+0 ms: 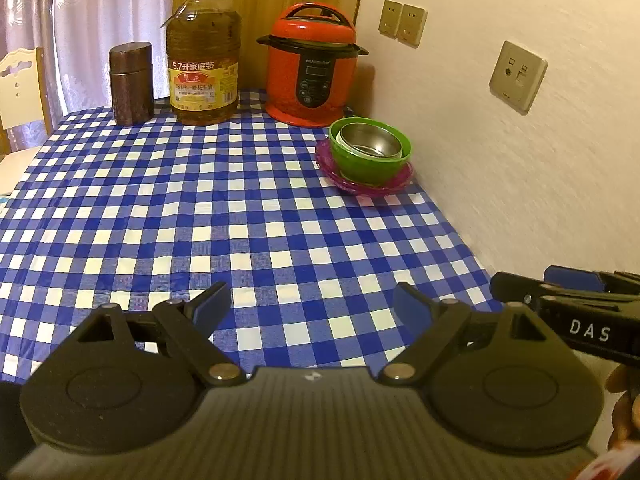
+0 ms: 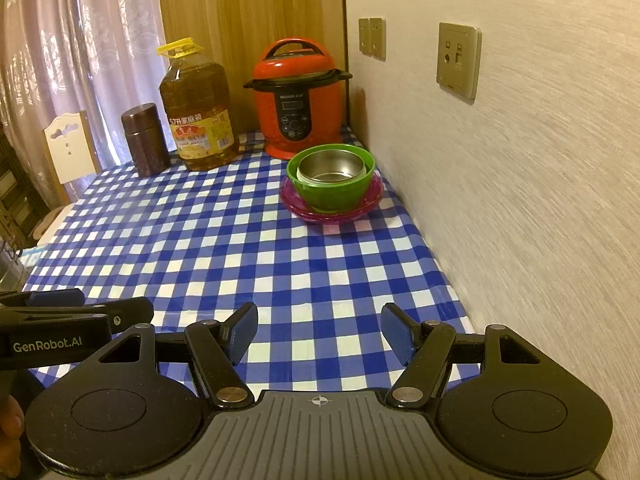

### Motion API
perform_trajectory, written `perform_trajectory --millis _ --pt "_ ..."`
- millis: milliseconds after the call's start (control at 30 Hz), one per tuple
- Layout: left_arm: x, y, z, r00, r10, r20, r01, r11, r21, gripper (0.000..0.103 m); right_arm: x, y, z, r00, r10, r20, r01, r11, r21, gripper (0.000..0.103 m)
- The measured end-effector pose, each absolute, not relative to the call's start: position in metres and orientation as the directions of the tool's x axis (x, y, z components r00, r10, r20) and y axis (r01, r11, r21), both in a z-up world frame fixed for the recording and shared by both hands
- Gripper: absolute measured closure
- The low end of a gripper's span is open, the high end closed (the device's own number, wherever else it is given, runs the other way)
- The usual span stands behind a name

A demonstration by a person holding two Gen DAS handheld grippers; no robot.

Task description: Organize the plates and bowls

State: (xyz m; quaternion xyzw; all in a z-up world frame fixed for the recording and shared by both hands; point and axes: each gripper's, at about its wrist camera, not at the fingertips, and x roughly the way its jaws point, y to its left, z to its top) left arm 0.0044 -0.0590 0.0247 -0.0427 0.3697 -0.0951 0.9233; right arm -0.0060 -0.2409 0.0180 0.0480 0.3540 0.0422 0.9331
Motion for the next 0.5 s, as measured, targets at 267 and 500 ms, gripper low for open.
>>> perform_trajectory --millis 267,500 --pt "0.0047 -0.0599 0.0247 0.707 -0.207 -0.676 0.144 0.978 -0.149 0.016 -0.005 -0.2427 0.0171 0.747 0.111 -0.656 -0.042 0.992 0.12 0.035" --pt "0.0053 -0.0601 0.0244 0.708 -0.209 -0.674 0.146 0.978 -0.149 0.016 -0.0036 -0.2438 0.0166 0.746 0.11 -0.657 -0.04 0.992 0.121 0.035"
